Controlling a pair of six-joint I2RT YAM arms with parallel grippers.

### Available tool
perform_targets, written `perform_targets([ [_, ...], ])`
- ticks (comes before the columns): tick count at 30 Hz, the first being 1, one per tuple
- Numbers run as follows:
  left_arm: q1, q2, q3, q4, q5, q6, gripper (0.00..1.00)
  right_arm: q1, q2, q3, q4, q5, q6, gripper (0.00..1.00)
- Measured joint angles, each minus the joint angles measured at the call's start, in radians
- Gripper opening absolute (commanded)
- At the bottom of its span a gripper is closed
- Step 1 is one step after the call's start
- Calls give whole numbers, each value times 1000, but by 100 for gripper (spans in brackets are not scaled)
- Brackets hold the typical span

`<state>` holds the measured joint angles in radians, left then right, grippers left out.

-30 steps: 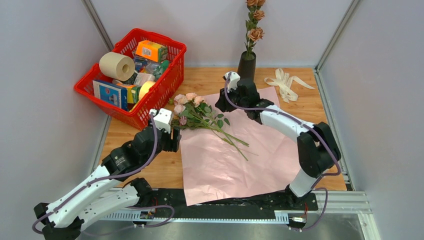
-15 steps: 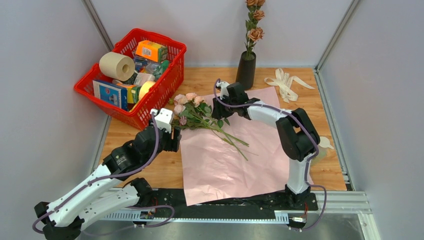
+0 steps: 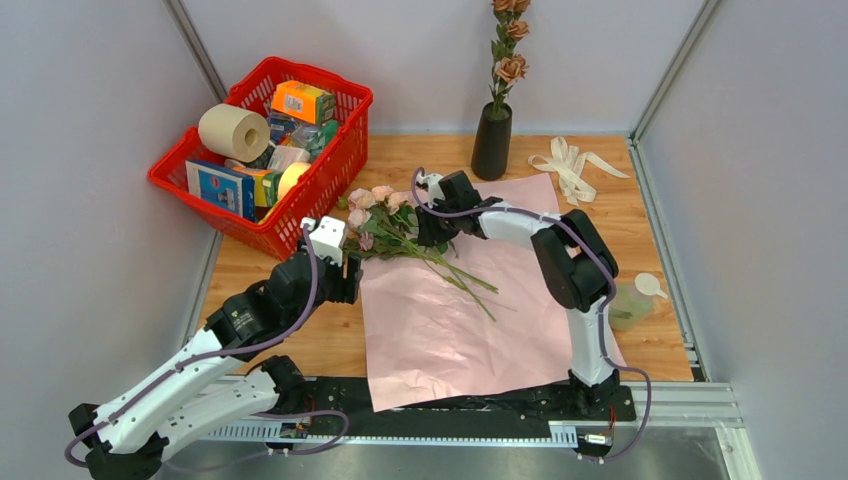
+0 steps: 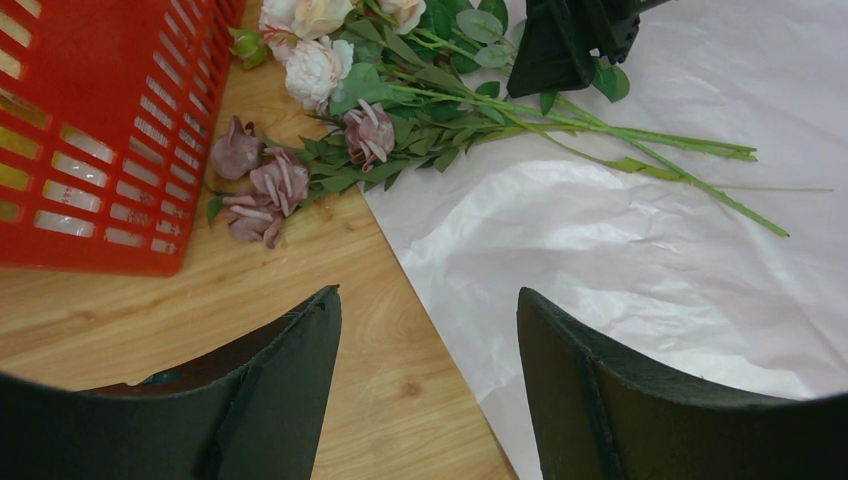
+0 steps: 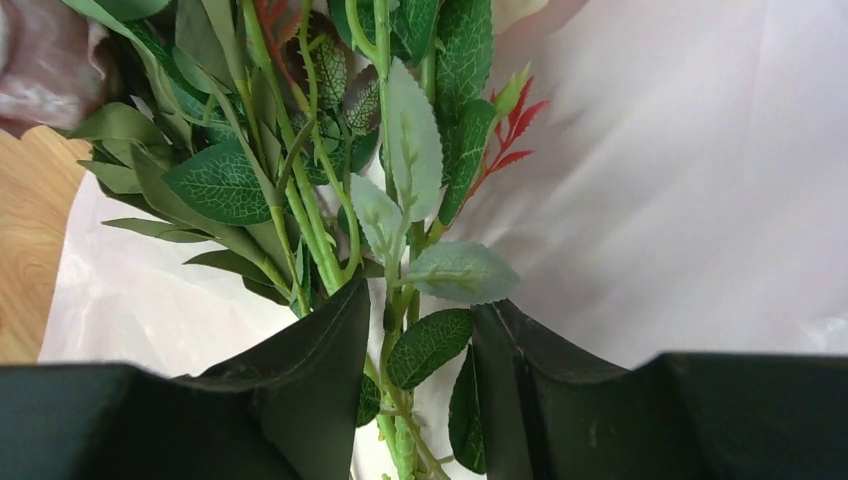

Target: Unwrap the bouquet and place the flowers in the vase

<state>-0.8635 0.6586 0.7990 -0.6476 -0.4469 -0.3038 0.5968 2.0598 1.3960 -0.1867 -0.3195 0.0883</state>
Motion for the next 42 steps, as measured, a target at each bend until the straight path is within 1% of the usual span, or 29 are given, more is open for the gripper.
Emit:
perform_targets([
  [2, 0, 0, 0, 0, 0, 0, 73, 5, 12, 1, -2, 6, -5, 36],
  [6, 0, 0, 0, 0, 0, 0, 73, 12, 21, 5, -10, 22, -14, 17],
  [7, 0, 0, 0, 0, 0, 0, 73, 12, 21, 5, -12, 27, -14, 13],
  [12, 0, 0, 0, 0, 0, 0, 73, 16, 20, 6, -17, 40, -15, 3],
  [14, 0, 0, 0, 0, 0, 0, 73, 16, 14, 6, -21, 45, -15, 0],
  [19, 0, 0, 0, 0, 0, 0, 73, 16, -43, 0, -37, 71, -15, 0],
  [31, 0, 0, 0, 0, 0, 0, 73, 18, -323, -34, -22, 174, -15, 0],
  [35, 0, 0, 0, 0, 0, 0, 73, 18, -404, -86, 59, 235, -16, 0],
  [37, 0, 1, 0, 0, 0, 0, 73, 18, -446, -117, 126, 266, -27, 0],
  [39, 0, 1, 0, 0, 0, 0, 75, 18, -478, -131, 195, 302, -40, 0],
  [40, 0, 2, 0, 0, 0, 0, 75, 16, -497, -135, 264, 333, -47, 0],
  [41, 0, 2, 0, 0, 0, 0, 75, 15, -499, -135, 272, 336, -47, 0],
  [42, 0, 6, 0, 0, 1, 0, 75, 6, -510, -140, 334, 348, -50, 0],
])
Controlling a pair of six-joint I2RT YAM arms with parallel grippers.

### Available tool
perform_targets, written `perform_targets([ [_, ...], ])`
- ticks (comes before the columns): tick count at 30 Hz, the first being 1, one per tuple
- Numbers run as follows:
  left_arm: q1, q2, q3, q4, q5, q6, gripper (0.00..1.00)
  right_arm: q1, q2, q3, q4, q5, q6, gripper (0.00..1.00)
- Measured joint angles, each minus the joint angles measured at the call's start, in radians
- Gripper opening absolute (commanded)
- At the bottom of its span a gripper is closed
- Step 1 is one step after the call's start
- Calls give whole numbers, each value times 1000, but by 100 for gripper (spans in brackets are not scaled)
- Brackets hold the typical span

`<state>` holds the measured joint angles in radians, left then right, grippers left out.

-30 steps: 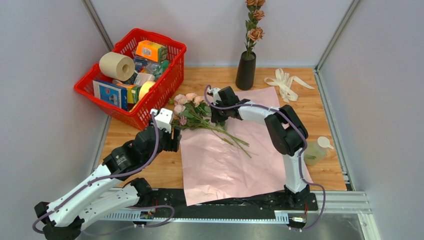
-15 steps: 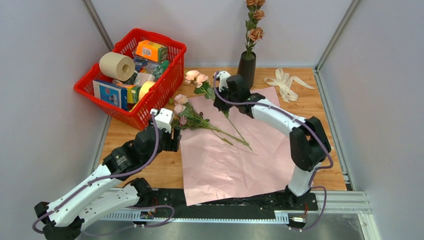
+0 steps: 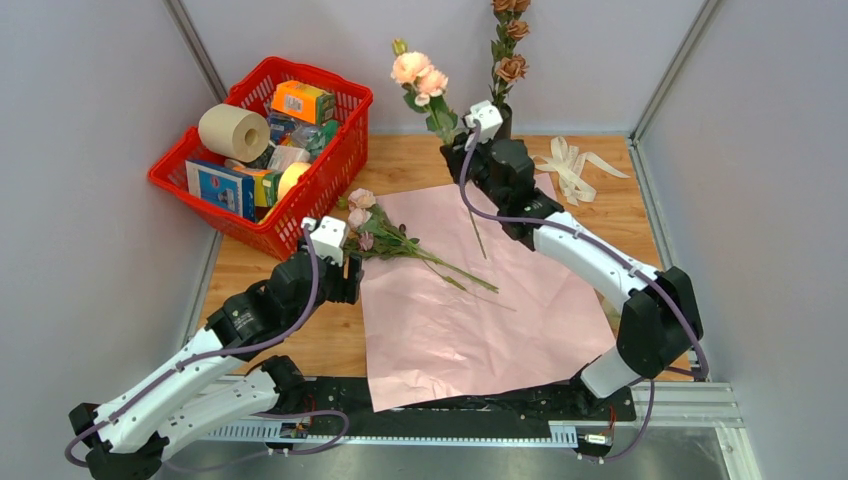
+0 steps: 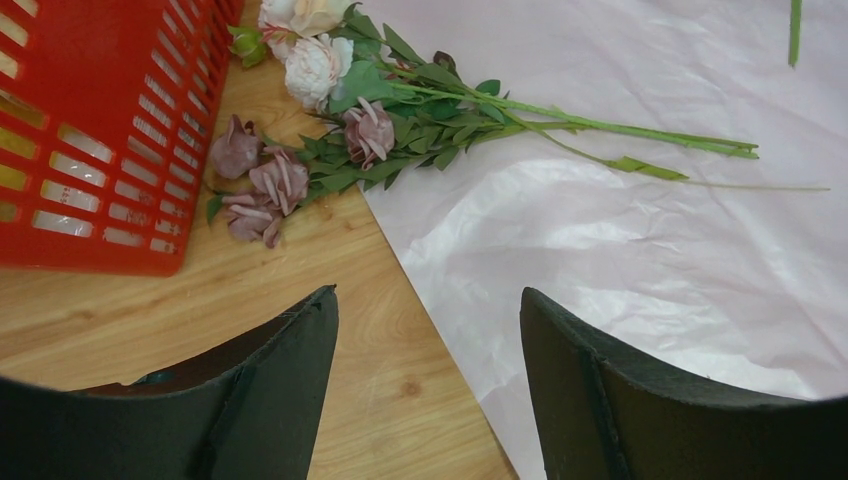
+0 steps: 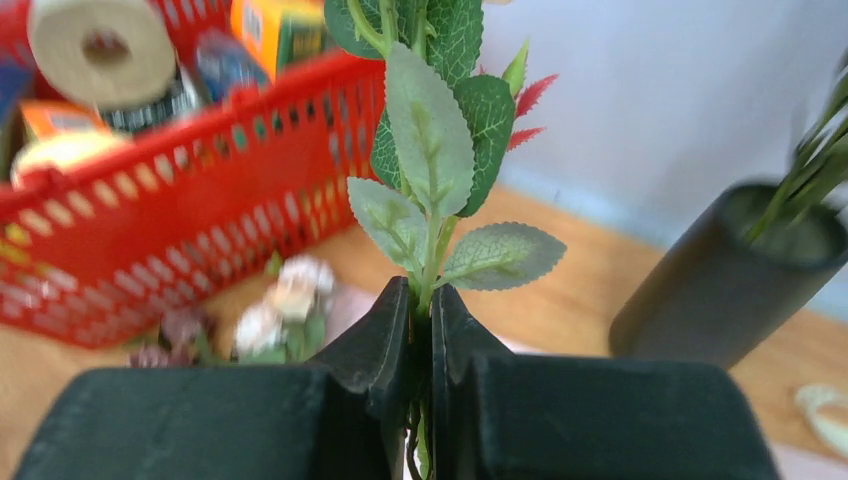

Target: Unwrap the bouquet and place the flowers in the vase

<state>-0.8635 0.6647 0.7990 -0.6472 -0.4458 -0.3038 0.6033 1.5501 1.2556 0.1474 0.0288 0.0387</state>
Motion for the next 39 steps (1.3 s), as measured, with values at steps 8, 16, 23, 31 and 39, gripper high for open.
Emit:
perform_targets([
  [8, 0, 18, 0, -1, 6, 0, 76, -92, 22, 22, 385, 17, -58, 0],
  [16, 0, 20, 0, -1, 19, 0, 77, -182, 149, 182, 638, 9, -135, 0],
  [23, 0, 20, 0, -1, 18, 0, 77, -262, 288, 236, 915, -39, -153, 0],
  [31, 0, 25, 0, 0, 17, 0, 77, -306, 411, 376, 979, -62, -121, 0],
  [39, 0, 34, 0, 0, 16, 0, 77, -320, 447, 429, 983, -69, -81, 0],
])
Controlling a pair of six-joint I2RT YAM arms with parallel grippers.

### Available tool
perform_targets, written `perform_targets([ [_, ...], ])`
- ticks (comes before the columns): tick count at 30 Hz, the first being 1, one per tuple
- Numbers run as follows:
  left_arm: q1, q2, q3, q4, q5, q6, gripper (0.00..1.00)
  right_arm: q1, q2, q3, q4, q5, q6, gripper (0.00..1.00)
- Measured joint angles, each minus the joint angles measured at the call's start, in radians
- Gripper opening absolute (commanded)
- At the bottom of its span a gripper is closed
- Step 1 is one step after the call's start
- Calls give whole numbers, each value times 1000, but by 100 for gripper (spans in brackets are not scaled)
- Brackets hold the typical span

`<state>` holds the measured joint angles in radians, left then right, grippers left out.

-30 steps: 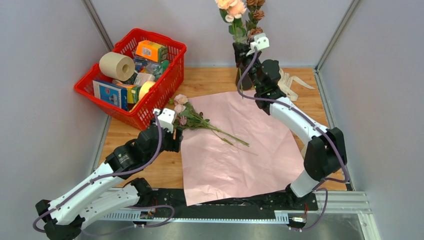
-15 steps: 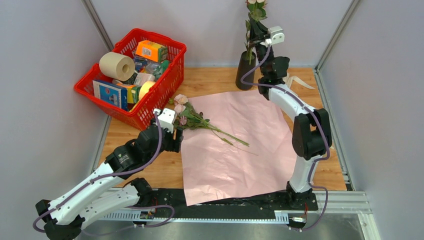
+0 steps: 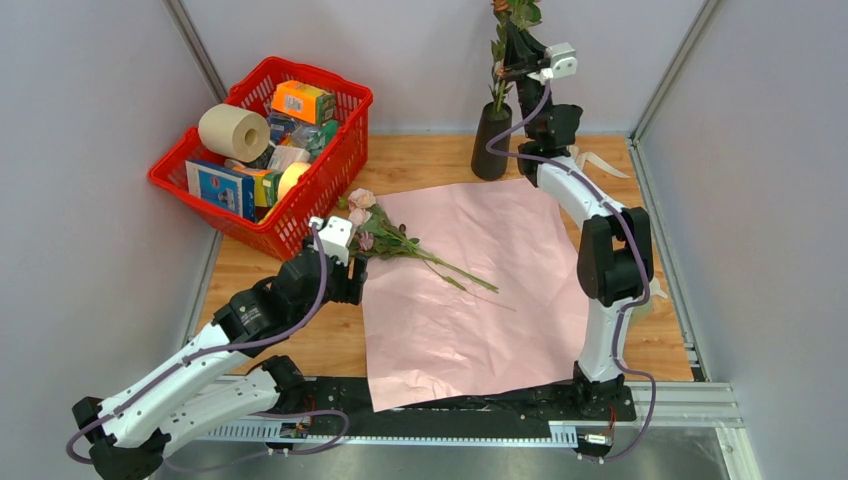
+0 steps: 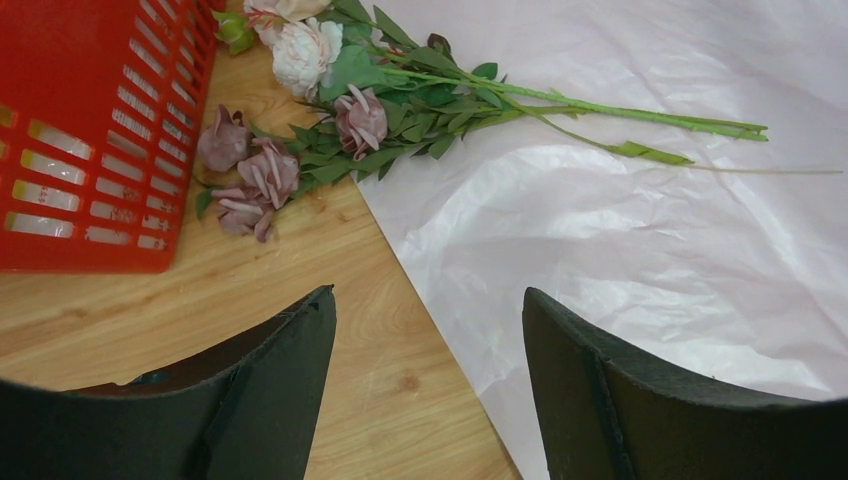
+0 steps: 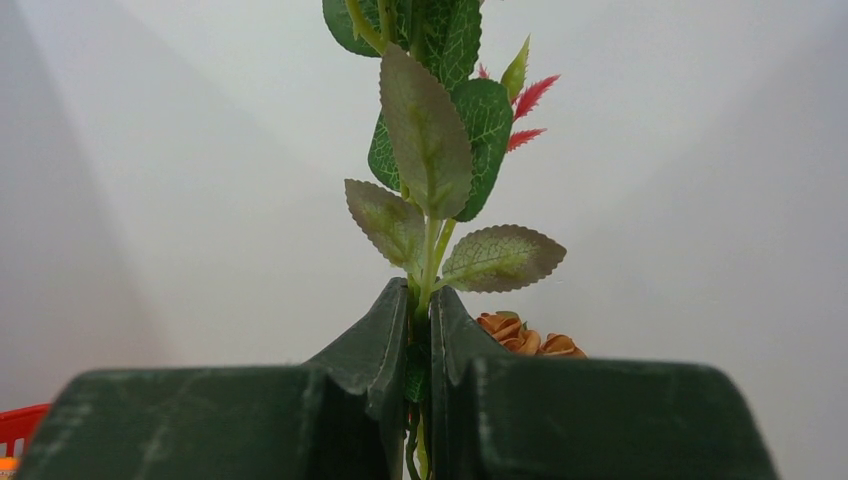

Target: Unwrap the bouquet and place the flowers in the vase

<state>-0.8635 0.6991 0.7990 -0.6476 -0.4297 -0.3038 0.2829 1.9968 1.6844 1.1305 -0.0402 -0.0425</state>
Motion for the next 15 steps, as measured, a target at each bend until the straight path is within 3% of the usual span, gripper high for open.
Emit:
perform_targets([
  [4, 0, 1, 0, 0, -2, 0, 77, -3, 0, -9, 2, -2, 8, 1],
  [7, 0, 0, 0, 0, -2, 0, 77, -3, 0, -46, 7, -2, 12, 10],
  [10, 0, 0, 0, 0, -2, 0, 77, -3, 23, -56, -19, -6, 13, 13],
  [15, 0, 1, 0, 0, -2, 0, 77, -3, 64, -77, -98, 2, 15, 32],
])
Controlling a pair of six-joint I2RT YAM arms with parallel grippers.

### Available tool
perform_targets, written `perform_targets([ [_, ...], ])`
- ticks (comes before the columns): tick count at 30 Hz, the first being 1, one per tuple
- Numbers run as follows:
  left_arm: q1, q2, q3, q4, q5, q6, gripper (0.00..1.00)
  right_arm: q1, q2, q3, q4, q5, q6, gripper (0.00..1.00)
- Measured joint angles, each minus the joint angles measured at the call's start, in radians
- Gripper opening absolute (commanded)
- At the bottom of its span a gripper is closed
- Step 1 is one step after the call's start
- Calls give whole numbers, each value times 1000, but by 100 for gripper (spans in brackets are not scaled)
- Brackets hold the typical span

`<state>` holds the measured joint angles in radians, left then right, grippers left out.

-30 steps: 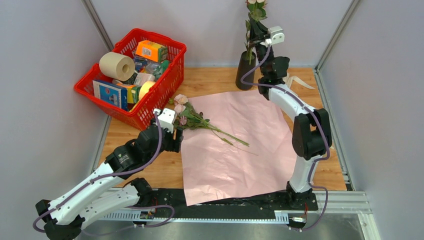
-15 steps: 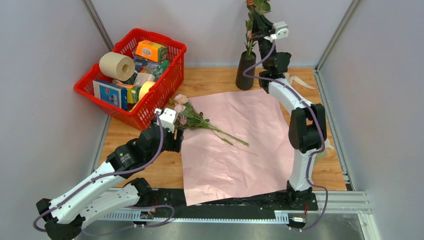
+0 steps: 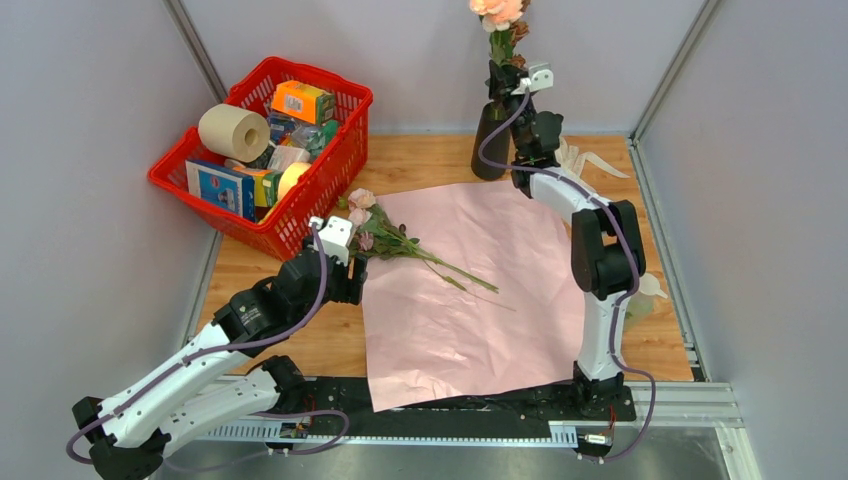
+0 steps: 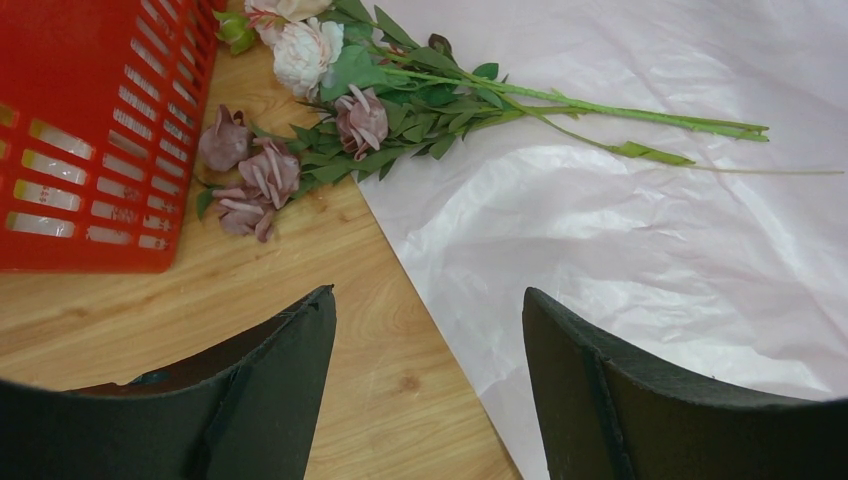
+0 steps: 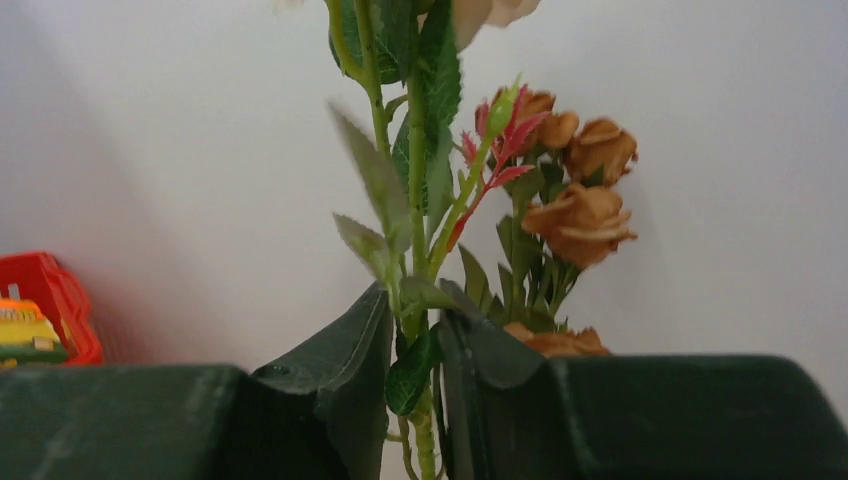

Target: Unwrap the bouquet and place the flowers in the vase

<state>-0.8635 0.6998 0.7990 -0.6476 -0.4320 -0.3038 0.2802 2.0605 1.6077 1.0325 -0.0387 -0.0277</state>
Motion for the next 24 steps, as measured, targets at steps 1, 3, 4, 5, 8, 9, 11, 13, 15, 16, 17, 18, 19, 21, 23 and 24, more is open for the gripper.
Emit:
perform_targets([
  [1, 0, 0, 0, 0, 0, 0, 77, 0, 0, -17, -10, 8, 1, 36],
  [3, 0, 0, 0, 0, 0, 0, 77, 0, 0, -37, -35, 15, 12, 45],
  [4, 0, 0, 0, 0, 0, 0, 77, 0, 0, -44, -57, 23, 19, 47],
  [5, 0, 0, 0, 0, 0, 0, 77, 0, -1, -48, -81, 35, 27, 48],
  [8, 0, 0, 0, 0, 0, 0, 77, 0, -14, -52, -174, 71, 42, 56],
  [9, 0, 0, 0, 0, 1, 0, 77, 0, -22, -52, -204, 80, 45, 59],
  [11, 0, 0, 0, 0, 1, 0, 77, 0, -53, -53, -288, 100, 50, 63],
  [13, 0, 0, 0, 0, 2, 0, 77, 0, -94, -57, -352, 119, 58, 66],
  [15, 0, 0, 0, 0, 3, 0, 77, 0, -134, -57, -412, 141, 73, 68],
  [16, 0, 0, 0, 0, 4, 0, 77, 0, -155, -56, -447, 152, 81, 68],
  [17, 0, 0, 0, 0, 4, 0, 77, 0, -175, -56, -483, 161, 87, 68],
  [18, 0, 0, 0, 0, 4, 0, 77, 0, -190, -55, -512, 165, 92, 68],
  [19, 0, 0, 0, 0, 3, 0, 77, 0, -208, -55, -552, 168, 98, 67],
  [21, 0, 0, 0, 0, 3, 0, 77, 0, -237, -55, -622, 165, 107, 66],
  [23, 0, 0, 0, 0, 3, 0, 77, 0, -259, -57, -682, 146, 122, 64],
  [24, 0, 0, 0, 0, 3, 0, 77, 0, -272, -59, -715, 134, 136, 64],
])
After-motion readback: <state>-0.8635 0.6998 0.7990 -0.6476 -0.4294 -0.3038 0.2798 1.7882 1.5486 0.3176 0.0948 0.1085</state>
